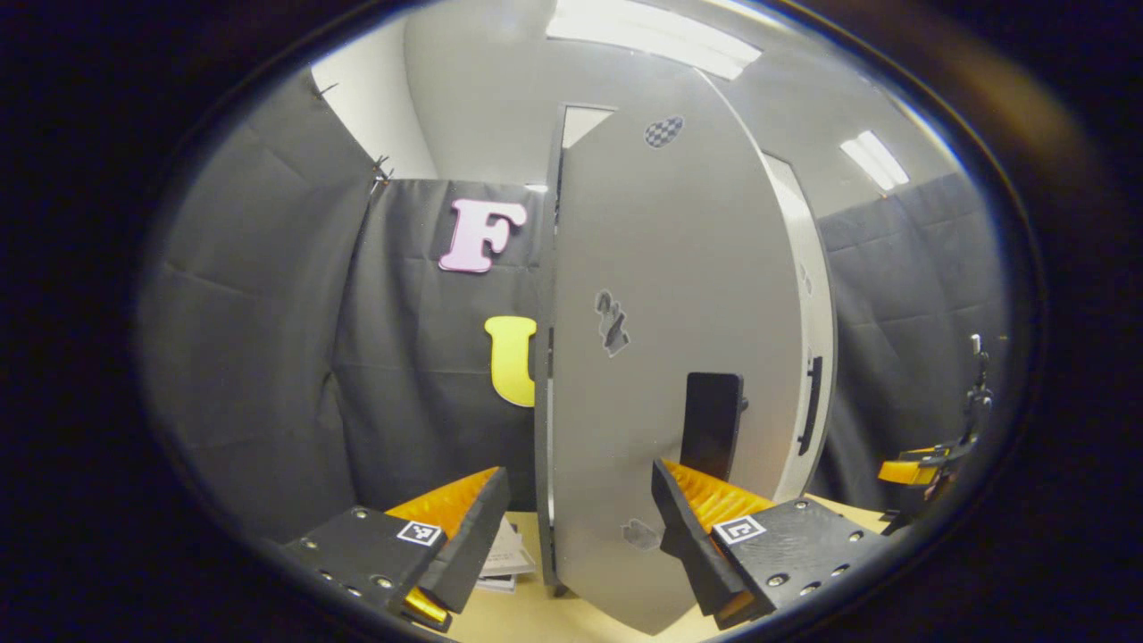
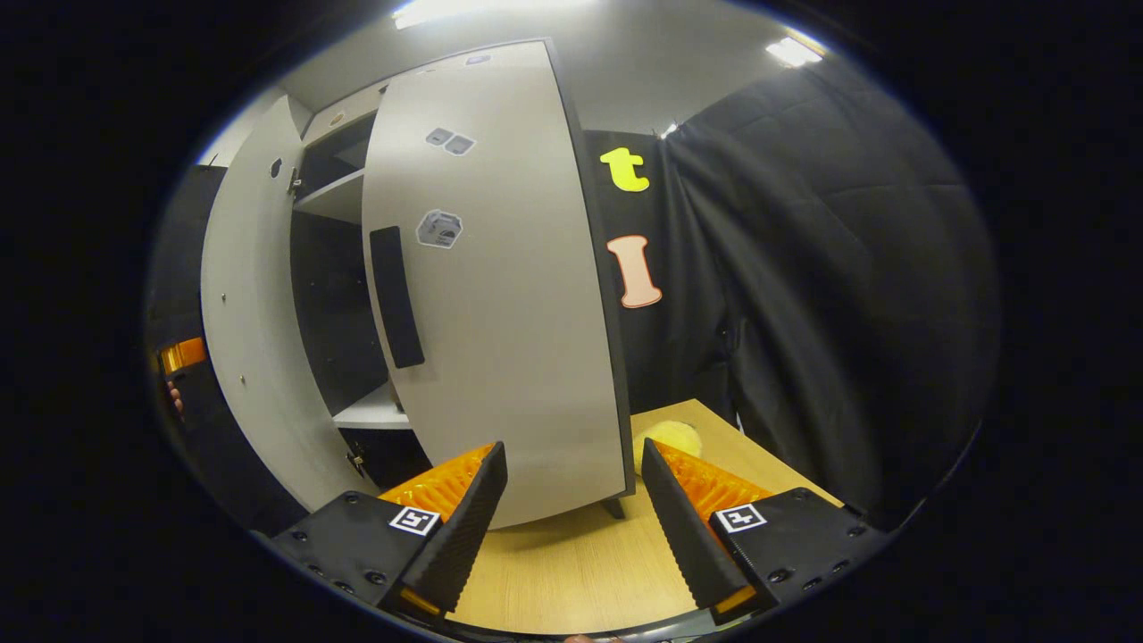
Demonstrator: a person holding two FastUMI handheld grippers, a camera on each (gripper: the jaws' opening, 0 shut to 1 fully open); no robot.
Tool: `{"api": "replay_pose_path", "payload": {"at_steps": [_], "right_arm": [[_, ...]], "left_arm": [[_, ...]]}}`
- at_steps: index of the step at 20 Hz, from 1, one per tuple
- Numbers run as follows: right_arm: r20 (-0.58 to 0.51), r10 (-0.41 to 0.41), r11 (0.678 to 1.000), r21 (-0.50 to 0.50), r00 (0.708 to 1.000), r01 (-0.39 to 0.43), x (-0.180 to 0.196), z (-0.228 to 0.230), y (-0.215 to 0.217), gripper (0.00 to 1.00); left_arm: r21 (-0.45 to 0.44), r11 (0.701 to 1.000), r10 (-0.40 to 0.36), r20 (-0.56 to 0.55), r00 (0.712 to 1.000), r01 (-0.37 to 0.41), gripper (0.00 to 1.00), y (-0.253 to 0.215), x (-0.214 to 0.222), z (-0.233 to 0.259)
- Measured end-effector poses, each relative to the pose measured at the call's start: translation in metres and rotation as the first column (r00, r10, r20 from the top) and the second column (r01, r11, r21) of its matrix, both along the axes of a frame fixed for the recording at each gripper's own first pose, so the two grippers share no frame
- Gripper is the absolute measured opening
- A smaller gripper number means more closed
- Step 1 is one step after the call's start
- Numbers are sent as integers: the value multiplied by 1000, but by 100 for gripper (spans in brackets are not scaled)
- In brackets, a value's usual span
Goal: Grab one shoe with the right hand and put it into the shoe cabinet, grab the other shoe with the left hand and put it into the shoe cabinet; then close the right door with the right hand and the left door with the left hand.
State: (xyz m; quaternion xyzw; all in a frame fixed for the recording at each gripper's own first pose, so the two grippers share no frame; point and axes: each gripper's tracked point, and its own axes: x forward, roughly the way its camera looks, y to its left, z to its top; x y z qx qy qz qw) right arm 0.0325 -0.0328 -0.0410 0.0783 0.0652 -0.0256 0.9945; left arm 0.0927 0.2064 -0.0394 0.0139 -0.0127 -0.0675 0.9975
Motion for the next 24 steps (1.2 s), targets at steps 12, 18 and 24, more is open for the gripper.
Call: {"api": "replay_pose_path", "payload": {"at_steps": [12, 18, 24], "right_arm": [[-3, 31, 999, -34, 1000, -31, -4, 21, -66, 96], [27, 105, 990, -98, 994, -102, 18, 33, -82, 96], [81, 166, 983, -93, 983, -158, 31, 51, -69, 96]], "left_arm": [[-146, 987, 61, -27, 998, -64, 94, -71, 0, -14], [-138, 960, 241, -23, 970, -242, 99, -70, -70, -20], [-94, 944, 319, 10, 948, -317, 99, -69, -102, -13]]}}
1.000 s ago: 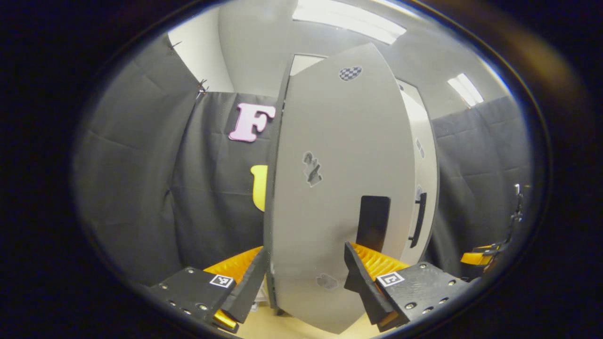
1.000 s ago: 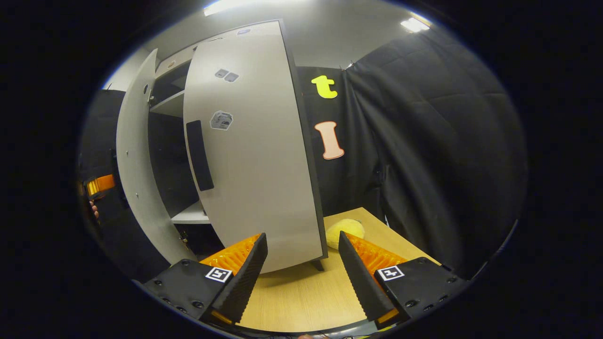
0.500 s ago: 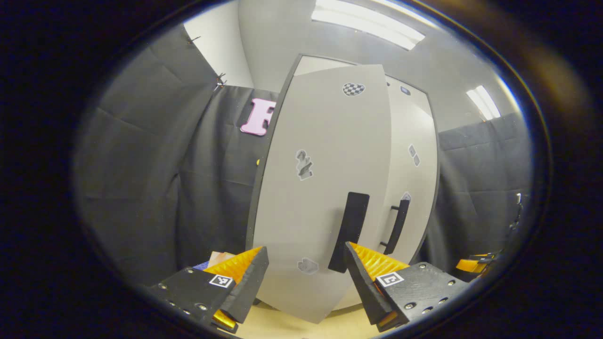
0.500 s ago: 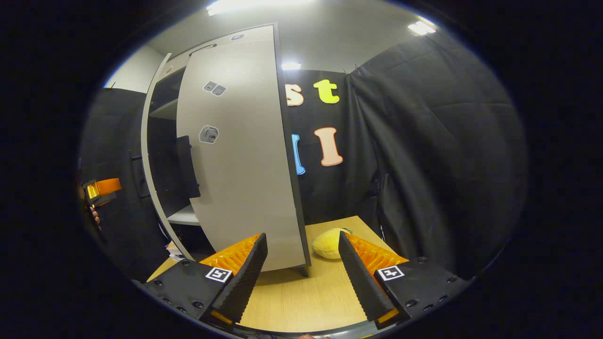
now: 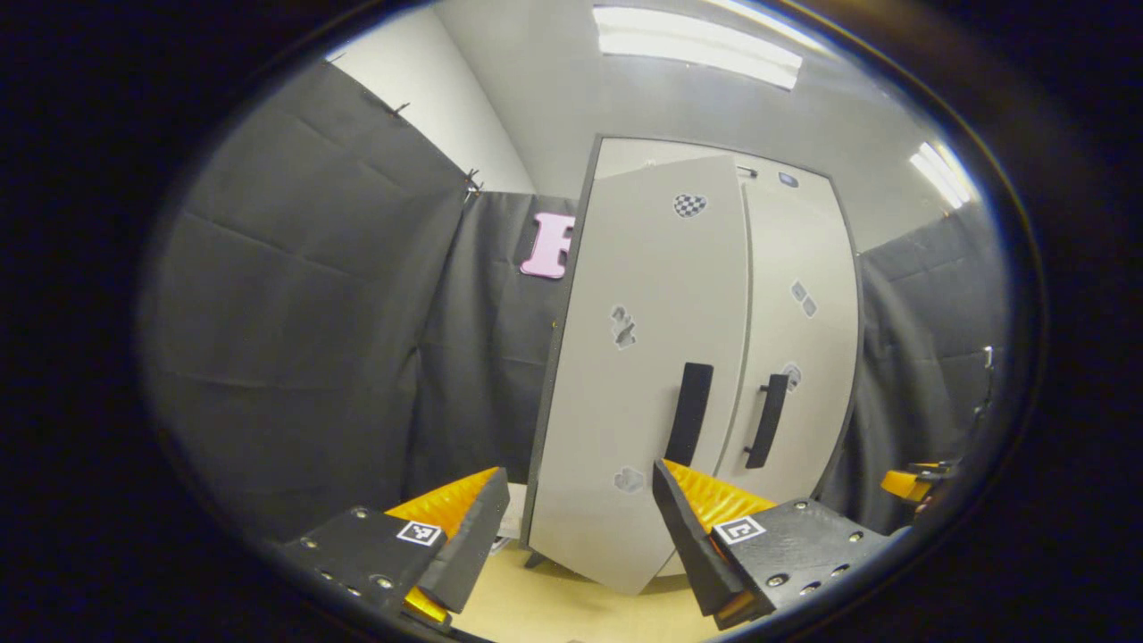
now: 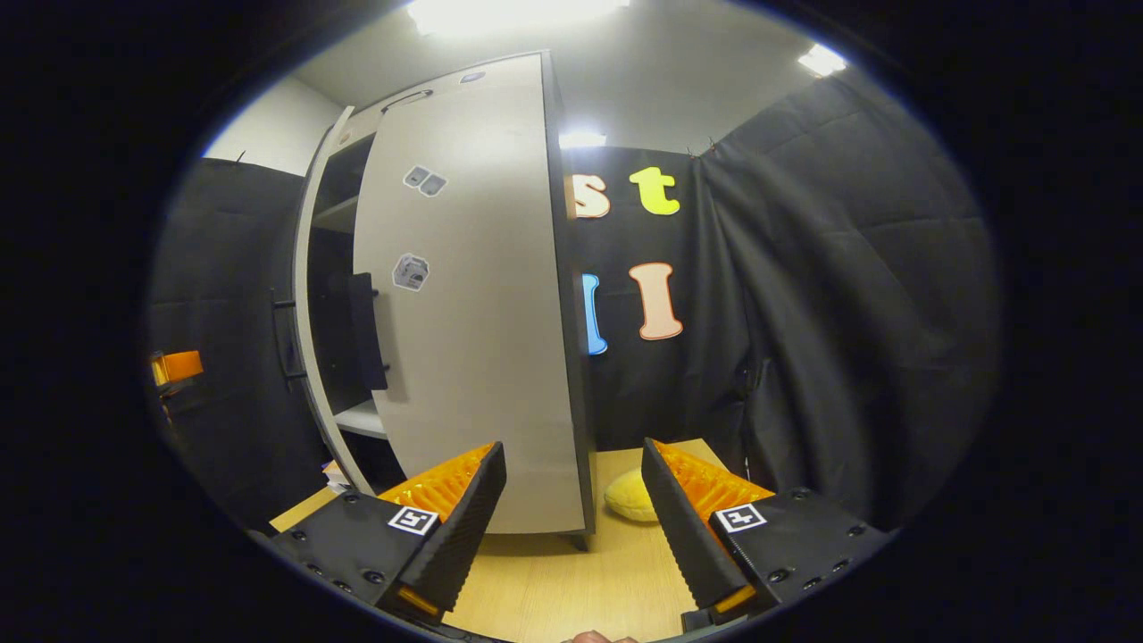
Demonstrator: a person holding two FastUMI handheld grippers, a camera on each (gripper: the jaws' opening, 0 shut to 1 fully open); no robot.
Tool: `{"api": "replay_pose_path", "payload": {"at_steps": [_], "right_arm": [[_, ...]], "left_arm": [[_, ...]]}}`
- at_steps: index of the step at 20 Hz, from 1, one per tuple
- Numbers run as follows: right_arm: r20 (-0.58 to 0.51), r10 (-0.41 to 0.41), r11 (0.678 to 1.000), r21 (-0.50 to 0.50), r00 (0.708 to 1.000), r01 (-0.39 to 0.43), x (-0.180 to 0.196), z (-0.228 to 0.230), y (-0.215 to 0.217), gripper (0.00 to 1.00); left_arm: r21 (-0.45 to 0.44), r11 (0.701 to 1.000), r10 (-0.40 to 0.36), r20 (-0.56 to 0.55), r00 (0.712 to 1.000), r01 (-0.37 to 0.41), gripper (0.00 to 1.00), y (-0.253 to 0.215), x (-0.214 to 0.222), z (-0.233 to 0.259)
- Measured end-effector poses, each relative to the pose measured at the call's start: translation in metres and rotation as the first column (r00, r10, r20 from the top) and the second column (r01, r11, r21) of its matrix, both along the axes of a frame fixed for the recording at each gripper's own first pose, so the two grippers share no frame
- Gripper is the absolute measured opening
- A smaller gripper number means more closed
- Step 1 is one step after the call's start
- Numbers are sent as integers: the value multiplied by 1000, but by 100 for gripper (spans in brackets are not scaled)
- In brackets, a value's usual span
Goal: Grab one shoe with the right hand and put it into the shoe cabinet, grab the other shoe with the left hand and put it into the shoe cabinet; then close the right door with the right hand and the left door with the left hand.
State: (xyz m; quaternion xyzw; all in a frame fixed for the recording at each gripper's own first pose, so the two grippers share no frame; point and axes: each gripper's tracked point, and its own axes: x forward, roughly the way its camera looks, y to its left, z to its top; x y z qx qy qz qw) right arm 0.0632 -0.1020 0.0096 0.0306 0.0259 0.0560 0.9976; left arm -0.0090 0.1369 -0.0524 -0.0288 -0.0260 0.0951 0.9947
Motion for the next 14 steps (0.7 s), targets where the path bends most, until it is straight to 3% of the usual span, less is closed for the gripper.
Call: {"api": "replay_pose_path", "payload": {"at_steps": [3, 4, 5, 6, 7, 10, 11, 12, 14], "right_arm": [[30, 3, 1000, 18, 1000, -4, -3, 13, 12, 96], [39, -4, 1000, 24, 999, 3, -5, 17, 15, 96], [40, -13, 1000, 23, 999, 12, -8, 20, 17, 92], [40, -22, 1000, 23, 999, 21, -10, 22, 19, 96], [42, -30, 999, 24, 999, 29, -11, 24, 21, 92], [47, -41, 999, 10, 998, 40, -14, 29, 30, 92], [52, -48, 999, -4, 997, 49, -18, 29, 32, 96], [59, -58, 998, -15, 997, 59, -21, 29, 32, 92], [63, -70, 997, -26, 996, 71, -29, 26, 37, 96]], "left_arm": [[17, 1000, 10, -4, 1000, -10, 99, 10, -12, -2], [19, 1000, 17, 0, 1000, -17, 87, 14, -13, -1], [22, 999, 29, 14, 999, -29, 87, 21, -14, 3], [26, 999, 22, 28, 999, -23, 99, 23, -14, 8], [27, 1000, 10, 39, 999, -12, 99, 24, -15, 10], [12, 1000, -3, 60, 998, 2, 99, 37, -20, 10], [-4, 1000, -14, 62, 998, 15, 99, 40, -20, 7], [-21, 999, -23, 63, 998, 24, 87, 42, -20, 3], [-36, 999, -17, 75, 997, 20, 93, 55, -25, -4]]}}
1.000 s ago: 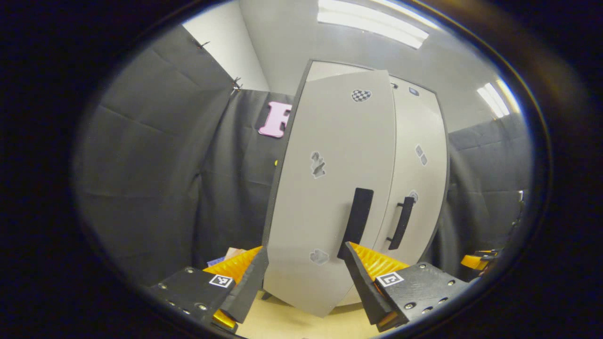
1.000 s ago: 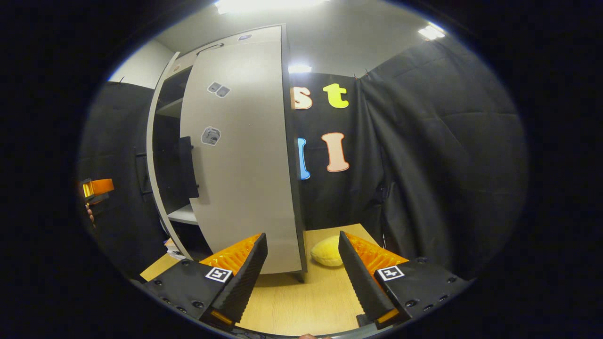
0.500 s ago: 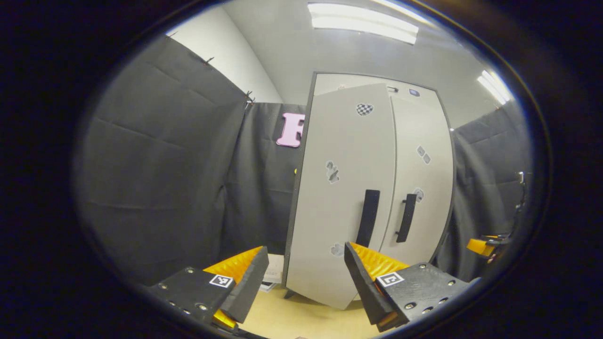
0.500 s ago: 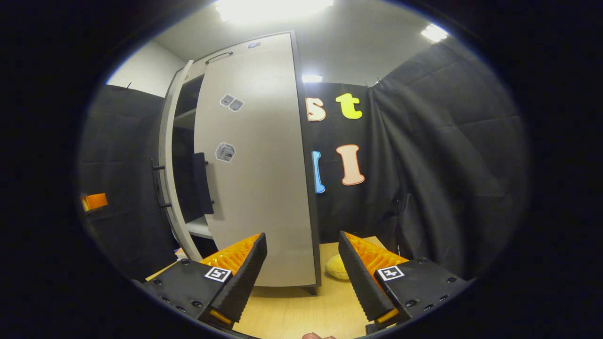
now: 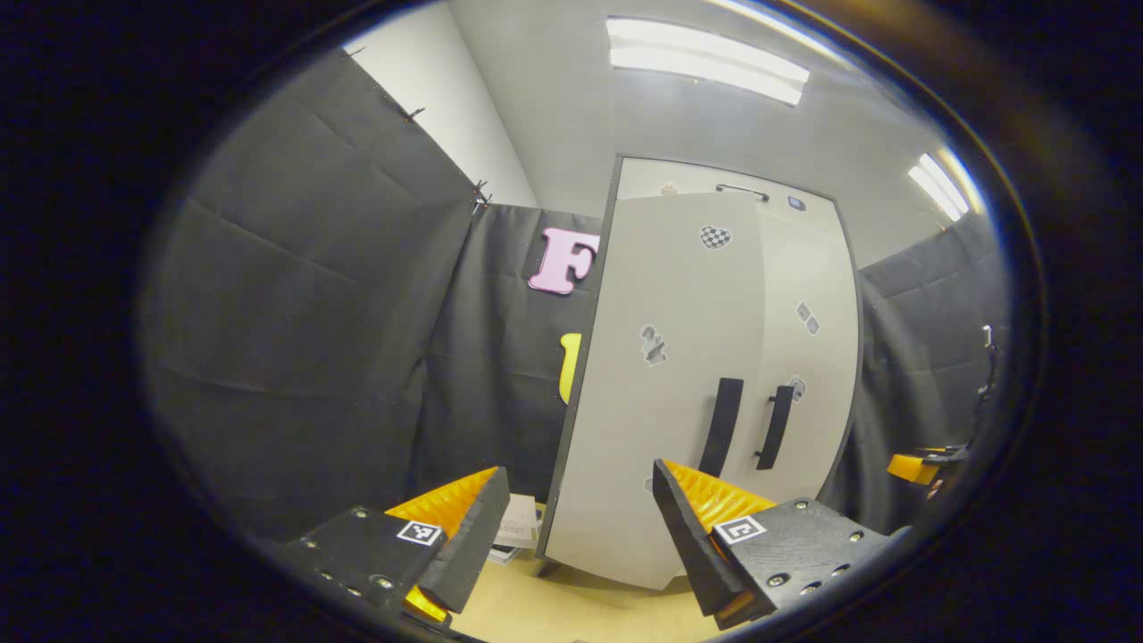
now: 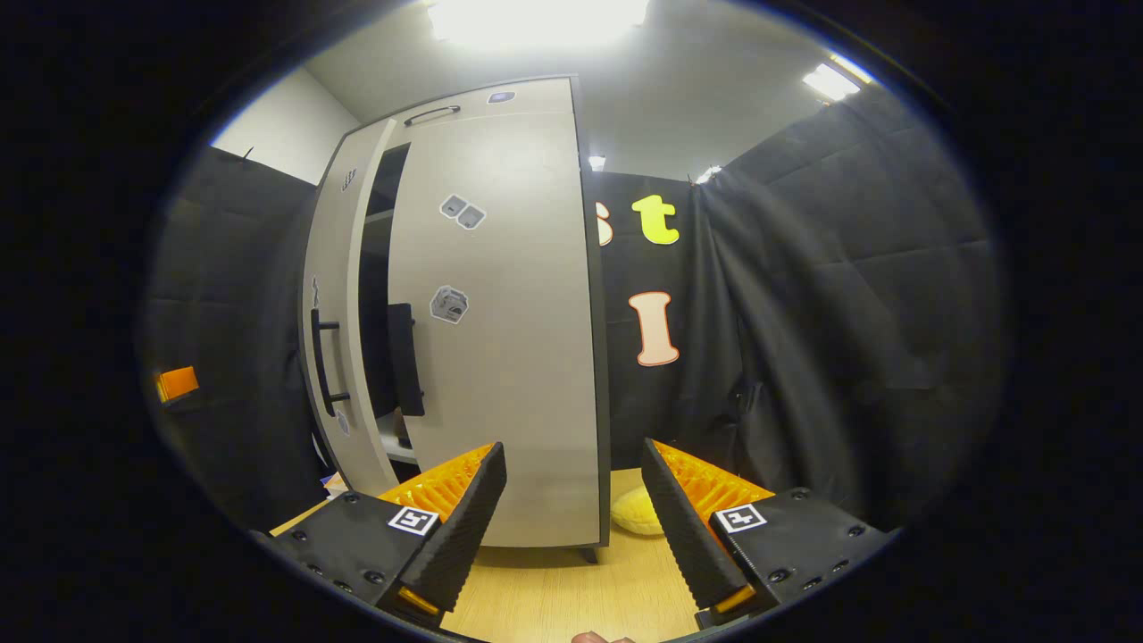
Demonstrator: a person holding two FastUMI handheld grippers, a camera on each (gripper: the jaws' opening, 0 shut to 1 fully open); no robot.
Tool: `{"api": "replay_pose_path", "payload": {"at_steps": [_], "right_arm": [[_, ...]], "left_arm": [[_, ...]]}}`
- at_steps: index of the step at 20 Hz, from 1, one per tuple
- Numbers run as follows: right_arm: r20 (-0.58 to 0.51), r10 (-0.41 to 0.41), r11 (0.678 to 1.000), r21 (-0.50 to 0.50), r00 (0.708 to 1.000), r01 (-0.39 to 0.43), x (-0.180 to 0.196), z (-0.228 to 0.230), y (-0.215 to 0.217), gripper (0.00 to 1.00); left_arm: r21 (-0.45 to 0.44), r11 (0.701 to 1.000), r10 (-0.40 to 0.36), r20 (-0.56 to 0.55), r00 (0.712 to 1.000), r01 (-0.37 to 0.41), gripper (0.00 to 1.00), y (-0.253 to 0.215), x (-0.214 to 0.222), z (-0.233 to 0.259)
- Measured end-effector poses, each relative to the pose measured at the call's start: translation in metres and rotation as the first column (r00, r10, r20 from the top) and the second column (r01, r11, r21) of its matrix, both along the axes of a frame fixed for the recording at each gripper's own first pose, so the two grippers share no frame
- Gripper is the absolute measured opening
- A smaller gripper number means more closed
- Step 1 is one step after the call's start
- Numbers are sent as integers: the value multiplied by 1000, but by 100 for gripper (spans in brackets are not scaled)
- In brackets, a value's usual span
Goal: Grab one shoe with the right hand and put it into the shoe cabinet, grab the other shoe with the left hand and put it into the shoe cabinet; then close the right door with the right hand and the left door with the left hand.
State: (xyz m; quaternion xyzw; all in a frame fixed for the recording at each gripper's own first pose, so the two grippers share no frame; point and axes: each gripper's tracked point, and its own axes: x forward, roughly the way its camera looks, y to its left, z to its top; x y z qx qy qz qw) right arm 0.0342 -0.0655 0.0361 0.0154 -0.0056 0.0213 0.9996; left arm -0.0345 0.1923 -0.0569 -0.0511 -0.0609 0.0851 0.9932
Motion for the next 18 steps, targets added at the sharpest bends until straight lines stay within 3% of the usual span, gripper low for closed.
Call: {"api": "replay_pose_path", "payload": {"at_steps": [2, 3, 6, 7, 8, 9, 10, 13, 18], "right_arm": [[-8, -15, 1000, -9, 1000, 15, -4, -6, 2, 96], [-14, -19, 1000, -15, 1000, 19, -7, -9, 4, 96], [-25, -38, 999, -35, 999, 37, -14, -13, 7, 92], [-33, -43, 998, -39, 999, 42, -17, -16, 8, 96], [-34, -48, 998, -44, 998, 47, -19, -16, 8, 92], [-32, -57, 997, -49, 998, 56, -21, -16, 8, 96], [-34, -64, 997, -52, 997, 62, -22, -17, 8, 92], [-50, -64, 998, -32, 997, 63, -24, -20, 10, 97], [-80, -60, 997, -48, 995, 56, -26, -25, 16, 96]], "left_arm": [[2, 1000, 14, 19, 1000, -15, 88, 11, -3, -8], [5, 1000, 10, 21, 1000, -10, 94, 13, -3, -13], [-13, 1000, -18, -8, 1000, 18, 94, 10, 5, -34], [-23, 999, -32, -21, 999, 31, 94, 6, 8, -38], [-20, 999, -46, -26, 999, 45, 94, 2, 11, -38], [-5, 998, -56, -29, 998, 55, 94, -1, 15, -38], [20, 998, -61, -38, 997, 62, 94, -2, 19, -38], [66, 995, -70, -66, 995, 74, 94, -6, 32, -48], [30, 996, -83, -124, 989, 88, 94, -14, 40, -94]]}}
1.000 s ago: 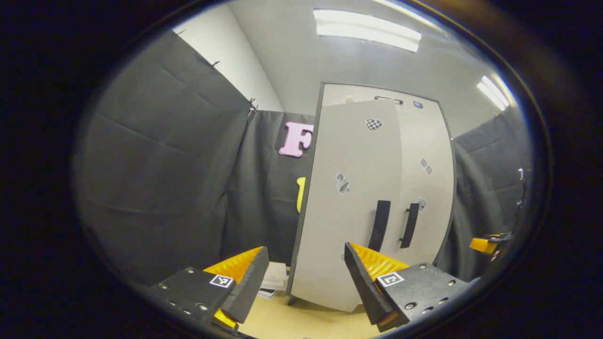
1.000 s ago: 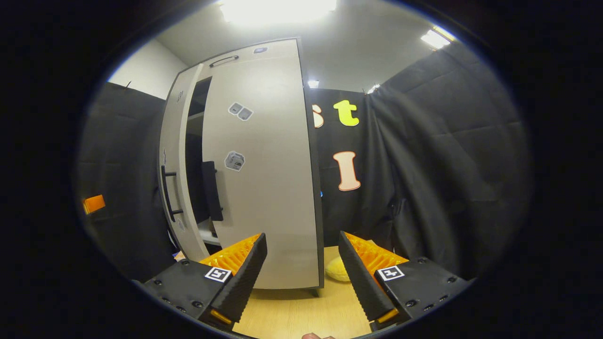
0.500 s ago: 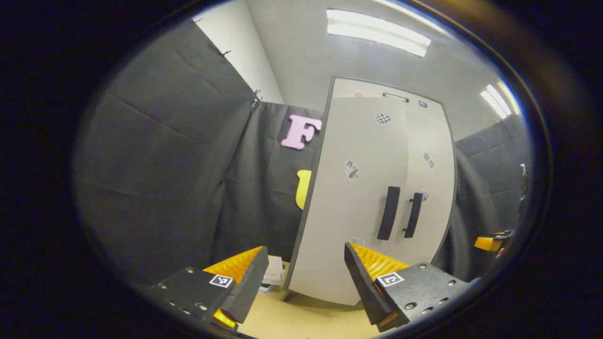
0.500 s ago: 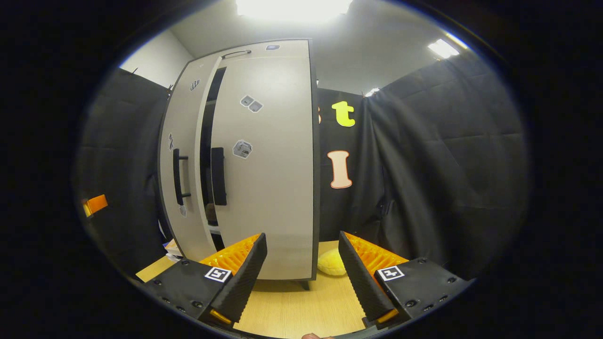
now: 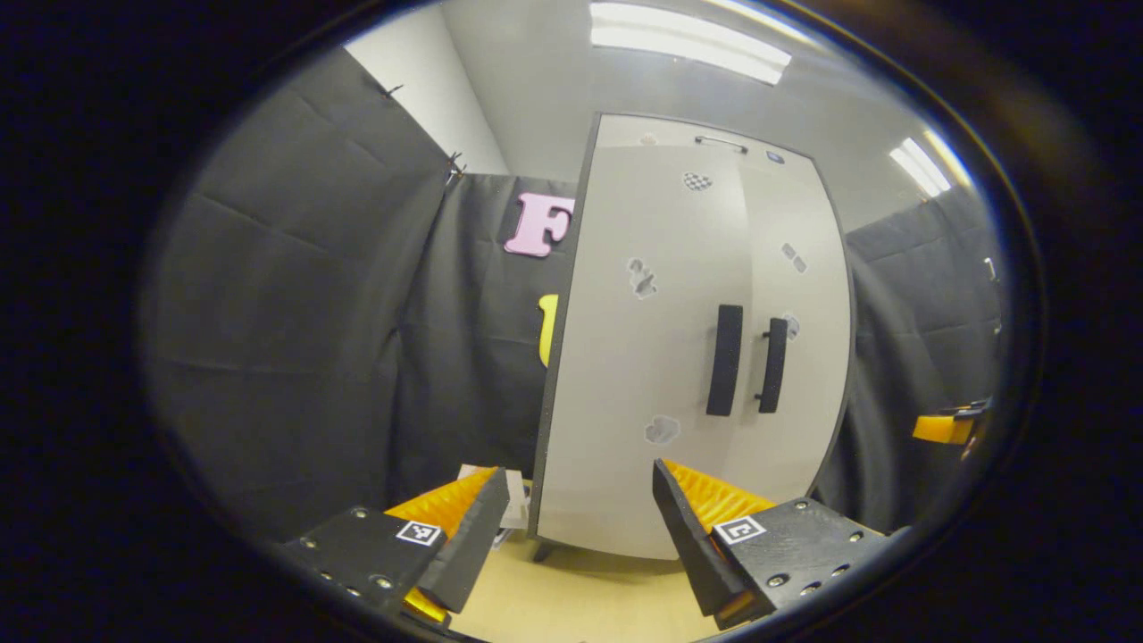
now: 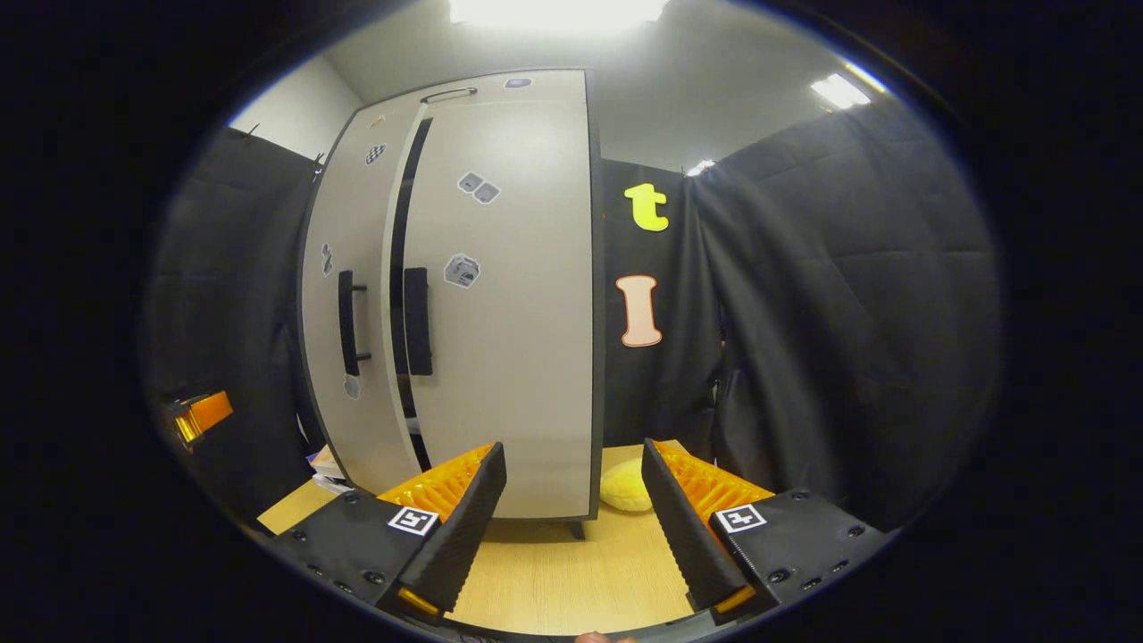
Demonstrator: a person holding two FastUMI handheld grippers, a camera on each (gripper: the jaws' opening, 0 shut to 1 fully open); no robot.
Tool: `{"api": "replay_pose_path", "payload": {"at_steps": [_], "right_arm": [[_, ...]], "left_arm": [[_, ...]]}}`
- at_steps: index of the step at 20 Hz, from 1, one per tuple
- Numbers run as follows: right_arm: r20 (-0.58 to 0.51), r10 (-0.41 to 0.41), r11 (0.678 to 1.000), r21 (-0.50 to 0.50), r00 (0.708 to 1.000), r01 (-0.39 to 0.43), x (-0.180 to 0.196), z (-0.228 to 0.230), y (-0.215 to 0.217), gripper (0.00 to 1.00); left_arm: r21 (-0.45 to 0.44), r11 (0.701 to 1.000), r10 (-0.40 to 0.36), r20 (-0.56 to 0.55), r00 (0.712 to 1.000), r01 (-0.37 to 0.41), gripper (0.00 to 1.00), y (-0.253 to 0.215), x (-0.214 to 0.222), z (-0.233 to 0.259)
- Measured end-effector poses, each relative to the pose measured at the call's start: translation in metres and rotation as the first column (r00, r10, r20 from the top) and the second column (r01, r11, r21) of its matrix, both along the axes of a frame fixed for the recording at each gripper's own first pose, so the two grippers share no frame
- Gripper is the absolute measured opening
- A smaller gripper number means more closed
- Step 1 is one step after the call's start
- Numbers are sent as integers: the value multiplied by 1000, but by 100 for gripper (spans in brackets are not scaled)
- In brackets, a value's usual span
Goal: Grab one shoe with the right hand and put it into the shoe cabinet, grab the other shoe with the left hand and put it into the shoe cabinet; then close the right door with the right hand and the left door with the left hand.
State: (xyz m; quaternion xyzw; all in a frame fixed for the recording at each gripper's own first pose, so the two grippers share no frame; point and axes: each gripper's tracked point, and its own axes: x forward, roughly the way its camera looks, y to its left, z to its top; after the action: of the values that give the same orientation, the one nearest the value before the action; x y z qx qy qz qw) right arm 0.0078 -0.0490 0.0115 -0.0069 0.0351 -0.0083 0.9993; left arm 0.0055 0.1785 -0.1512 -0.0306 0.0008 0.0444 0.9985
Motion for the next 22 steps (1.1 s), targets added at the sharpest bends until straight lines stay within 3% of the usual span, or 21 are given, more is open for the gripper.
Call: {"api": "replay_pose_path", "payload": {"at_steps": [4, 5, 6, 7, 11, 15, 17, 22], "right_arm": [[-22, -26, 999, -41, 999, 25, -6, -1, -2, 93], [-33, -31, 998, -49, 999, 30, -5, -4, -2, 97], [-47, -30, 998, -51, 998, 28, -4, -6, -1, 97], [-59, -23, 998, -53, 998, 20, -3, -8, 2, 97], [-84, -10, 997, -71, 996, 4, 8, -13, 5, 97], [-70, 10, 998, -69, 998, -14, 23, -9, 15, 94], [-49, 31, 997, -63, 998, -34, 32, -3, 22, 97], [-6, 93, 993, -74, 996, -93, 44, 2, 26, 94]], "left_arm": [[4, 999, -49, -83, 995, 49, 94, -16, 4, -42], [11, 998, -58, -98, 993, 59, 94, -19, 5, -51], [19, 998, -61, -110, 992, 64, 100, -21, 10, -58], [23, 997, -65, -122, 990, 68, 94, -24, 15, -65], [7, 997, -76, -147, 986, 78, 94, -40, 34, -85], [41, 995, -89, -138, 986, 96, 94, -48, 52, -78], [83, 992, -89, -116, 989, 99, 94, -46, 59, -64], [150, 986, -62, -60, 996, 70, 94, -43, 65, -23]]}}
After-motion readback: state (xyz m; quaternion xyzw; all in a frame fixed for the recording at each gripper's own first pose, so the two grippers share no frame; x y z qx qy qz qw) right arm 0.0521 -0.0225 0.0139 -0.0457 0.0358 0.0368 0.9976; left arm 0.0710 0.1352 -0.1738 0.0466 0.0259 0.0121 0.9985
